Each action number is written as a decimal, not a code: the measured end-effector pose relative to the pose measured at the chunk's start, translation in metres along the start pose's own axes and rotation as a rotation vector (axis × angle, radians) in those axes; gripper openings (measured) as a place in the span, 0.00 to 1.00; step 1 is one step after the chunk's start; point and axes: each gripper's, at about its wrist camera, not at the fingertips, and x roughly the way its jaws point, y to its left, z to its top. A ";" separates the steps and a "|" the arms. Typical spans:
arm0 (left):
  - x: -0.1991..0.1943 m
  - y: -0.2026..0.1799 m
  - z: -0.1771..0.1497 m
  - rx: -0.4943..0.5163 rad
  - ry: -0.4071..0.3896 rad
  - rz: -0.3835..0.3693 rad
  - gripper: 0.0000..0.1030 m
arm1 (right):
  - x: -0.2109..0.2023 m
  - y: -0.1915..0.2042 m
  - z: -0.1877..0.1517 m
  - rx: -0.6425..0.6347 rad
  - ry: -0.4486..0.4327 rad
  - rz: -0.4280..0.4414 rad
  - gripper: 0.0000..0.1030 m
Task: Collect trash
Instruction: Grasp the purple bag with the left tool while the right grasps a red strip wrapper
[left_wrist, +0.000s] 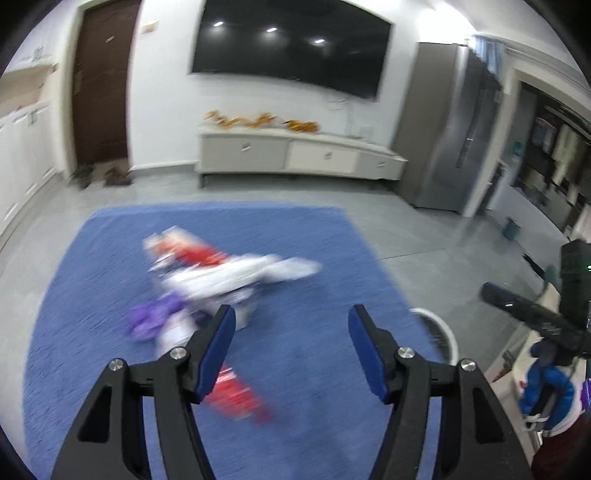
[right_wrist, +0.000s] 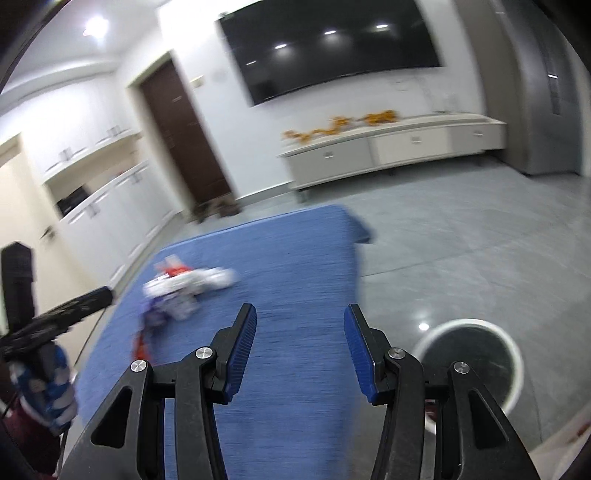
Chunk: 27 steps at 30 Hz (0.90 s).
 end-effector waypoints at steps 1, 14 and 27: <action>-0.001 0.013 -0.002 -0.015 0.009 0.012 0.60 | 0.007 0.017 0.000 -0.023 0.018 0.036 0.48; 0.015 0.152 -0.024 -0.169 0.064 0.088 0.60 | 0.140 0.184 -0.033 -0.240 0.332 0.391 0.48; 0.063 0.146 -0.009 -0.107 0.103 0.008 0.60 | 0.207 0.201 -0.056 -0.273 0.515 0.448 0.06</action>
